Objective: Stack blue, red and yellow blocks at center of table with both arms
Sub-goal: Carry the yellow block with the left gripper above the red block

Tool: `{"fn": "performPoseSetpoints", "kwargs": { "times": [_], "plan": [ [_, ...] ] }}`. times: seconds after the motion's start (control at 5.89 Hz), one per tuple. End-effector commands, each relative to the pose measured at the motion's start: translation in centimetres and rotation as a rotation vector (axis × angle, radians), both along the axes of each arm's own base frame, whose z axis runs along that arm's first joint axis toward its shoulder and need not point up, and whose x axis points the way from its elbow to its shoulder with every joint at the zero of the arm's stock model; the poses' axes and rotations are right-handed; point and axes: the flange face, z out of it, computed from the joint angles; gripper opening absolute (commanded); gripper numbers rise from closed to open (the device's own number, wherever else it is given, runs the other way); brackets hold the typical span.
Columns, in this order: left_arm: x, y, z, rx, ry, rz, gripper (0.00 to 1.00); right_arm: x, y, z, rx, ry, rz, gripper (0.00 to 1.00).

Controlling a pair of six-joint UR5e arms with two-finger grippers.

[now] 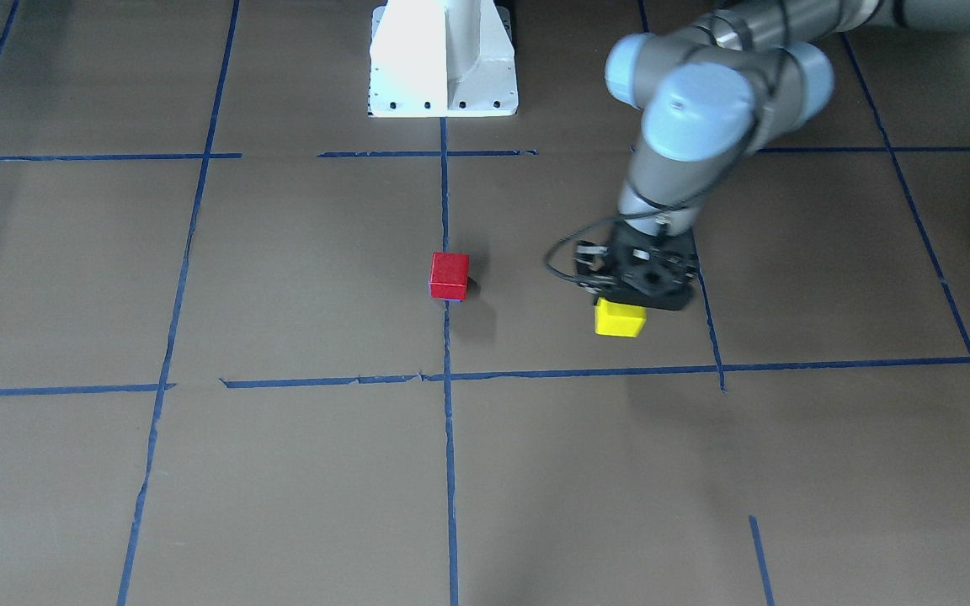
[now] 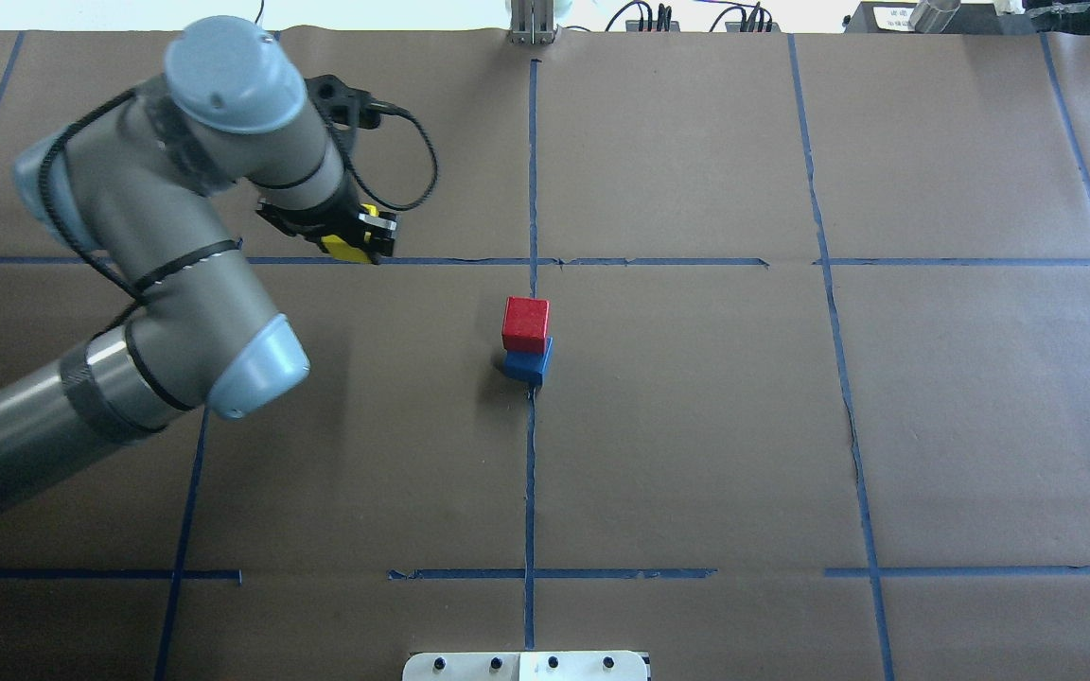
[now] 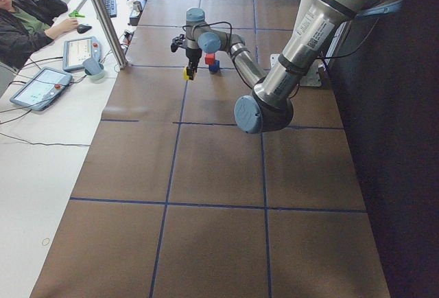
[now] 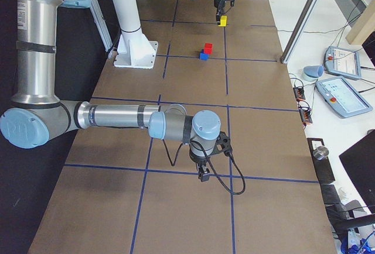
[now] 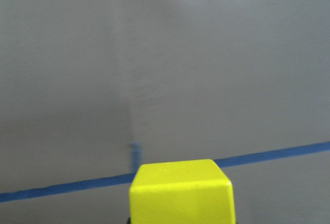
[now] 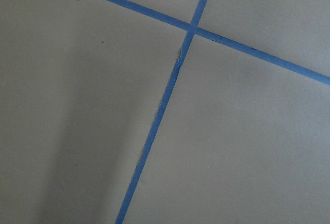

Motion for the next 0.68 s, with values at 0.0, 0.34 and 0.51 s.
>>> {"fn": "performPoseSetpoints", "kwargs": {
  "times": [0.0,0.34,0.51],
  "plan": [
    [8.7,4.2,-9.8,0.014,-0.006,0.021,0.06,0.0,0.0,0.0,0.000,0.000,0.001,1.00],
    [10.0,4.7,-10.2,0.018,-0.014,0.033,0.08,0.0,0.0,0.0,-0.001,0.000,0.001,1.00],
    [10.1,4.8,-9.7,0.015,-0.017,0.038,0.08,0.0,0.0,0.0,-0.001,0.000,0.001,1.00]
  ]
}}
